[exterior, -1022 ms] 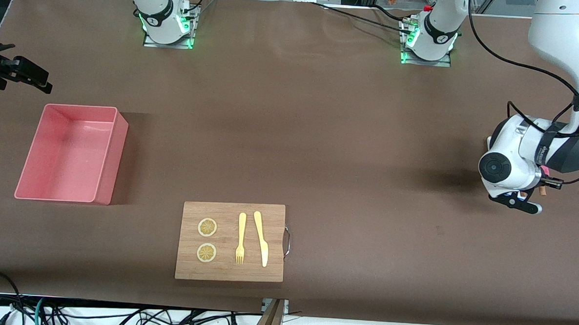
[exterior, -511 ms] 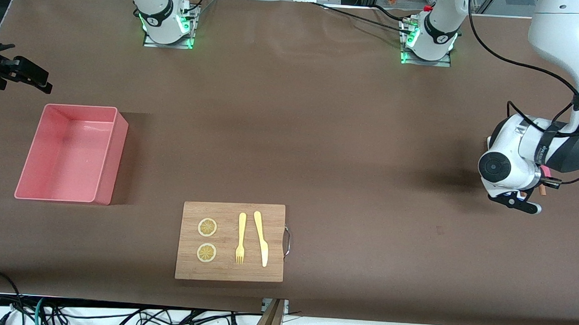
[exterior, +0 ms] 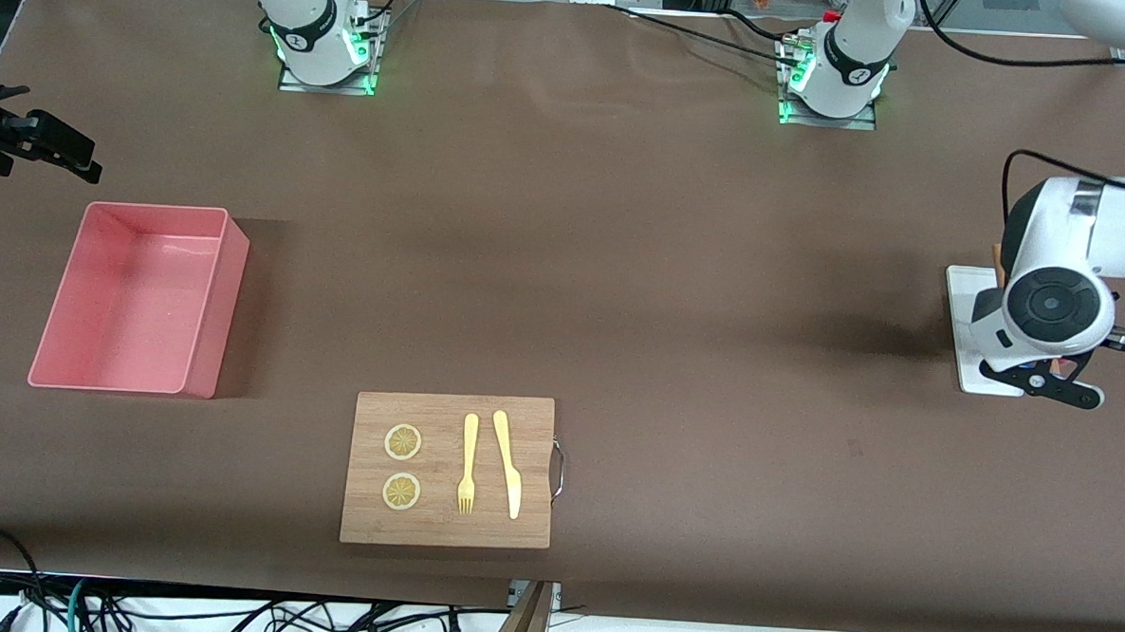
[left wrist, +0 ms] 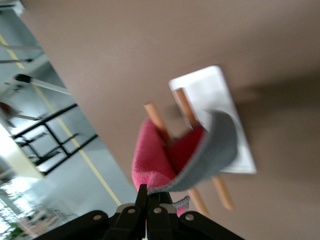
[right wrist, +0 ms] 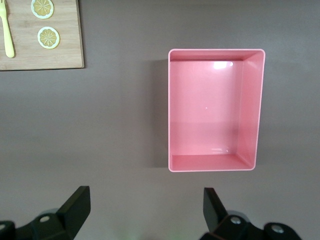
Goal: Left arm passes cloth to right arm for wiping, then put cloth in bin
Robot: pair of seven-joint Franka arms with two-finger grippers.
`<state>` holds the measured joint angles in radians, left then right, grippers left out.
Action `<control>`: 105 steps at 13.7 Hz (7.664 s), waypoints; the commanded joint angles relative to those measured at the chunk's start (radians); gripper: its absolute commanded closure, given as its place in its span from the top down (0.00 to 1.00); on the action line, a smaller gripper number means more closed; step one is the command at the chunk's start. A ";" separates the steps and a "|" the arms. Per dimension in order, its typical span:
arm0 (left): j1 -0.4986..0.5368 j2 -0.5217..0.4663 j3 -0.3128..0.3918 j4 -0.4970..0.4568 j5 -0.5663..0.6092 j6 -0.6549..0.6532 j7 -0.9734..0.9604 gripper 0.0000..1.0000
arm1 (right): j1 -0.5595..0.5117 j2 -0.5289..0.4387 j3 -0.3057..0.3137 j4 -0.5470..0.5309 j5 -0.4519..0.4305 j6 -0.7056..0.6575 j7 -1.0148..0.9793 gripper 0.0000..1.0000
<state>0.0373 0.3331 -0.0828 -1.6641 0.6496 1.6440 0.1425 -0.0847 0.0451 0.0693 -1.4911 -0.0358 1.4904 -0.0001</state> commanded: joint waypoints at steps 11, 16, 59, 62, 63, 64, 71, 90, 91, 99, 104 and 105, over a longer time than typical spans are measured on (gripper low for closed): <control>-0.060 0.026 -0.215 0.290 -0.812 -0.222 -0.570 0.00 | 0.023 0.125 0.015 -0.018 0.030 0.065 0.006 1.00; -0.195 0.063 -0.218 0.311 -0.913 -0.104 -1.045 0.00 | 0.088 0.222 0.020 -0.038 0.186 0.178 0.321 1.00; -0.458 0.222 -0.210 0.400 -1.117 0.476 -2.072 0.00 | 0.210 0.552 0.380 -0.261 0.478 0.944 1.160 0.99; -0.458 0.222 -0.210 0.400 -1.117 0.474 -2.072 0.00 | 0.220 0.558 0.388 -0.262 0.494 0.968 1.160 0.74; -0.458 0.222 -0.210 0.400 -1.117 0.474 -2.072 0.00 | 0.220 0.559 0.388 -0.261 0.499 0.975 1.160 0.56; -0.458 0.222 -0.210 0.400 -1.117 0.474 -2.072 0.00 | 0.220 0.559 0.388 -0.262 0.508 0.975 1.160 0.38; -0.458 0.222 -0.209 0.402 -1.114 0.474 -2.072 0.00 | 0.220 0.556 0.388 -0.255 0.514 0.965 1.146 0.00; -0.246 0.150 -0.207 0.465 -0.886 -0.088 -1.346 1.00 | 0.207 0.516 0.351 -0.270 0.392 0.581 1.050 0.00; -0.235 0.150 -0.207 0.465 -0.860 -0.108 -1.295 1.00 | 0.206 0.516 0.319 -0.274 0.392 0.577 0.993 0.00; -0.154 0.132 -0.206 0.460 -0.679 -0.165 -0.637 1.00 | 0.201 0.507 0.023 -0.256 0.335 0.400 0.510 0.00; -0.090 0.080 -0.204 0.457 -0.575 -0.205 -0.333 1.00 | 0.189 0.495 -0.071 -0.198 0.248 0.295 0.322 0.00; -0.071 0.064 -0.206 0.455 -0.555 -0.219 -0.267 1.00 | 0.189 0.492 -0.071 -0.195 0.214 0.292 0.293 0.00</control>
<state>-0.0622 0.4438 -0.2839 -1.1961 0.0490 1.4571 -0.2485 0.1044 0.5542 0.0024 -1.7008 0.2306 1.8156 0.3470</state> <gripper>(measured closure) 0.000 0.996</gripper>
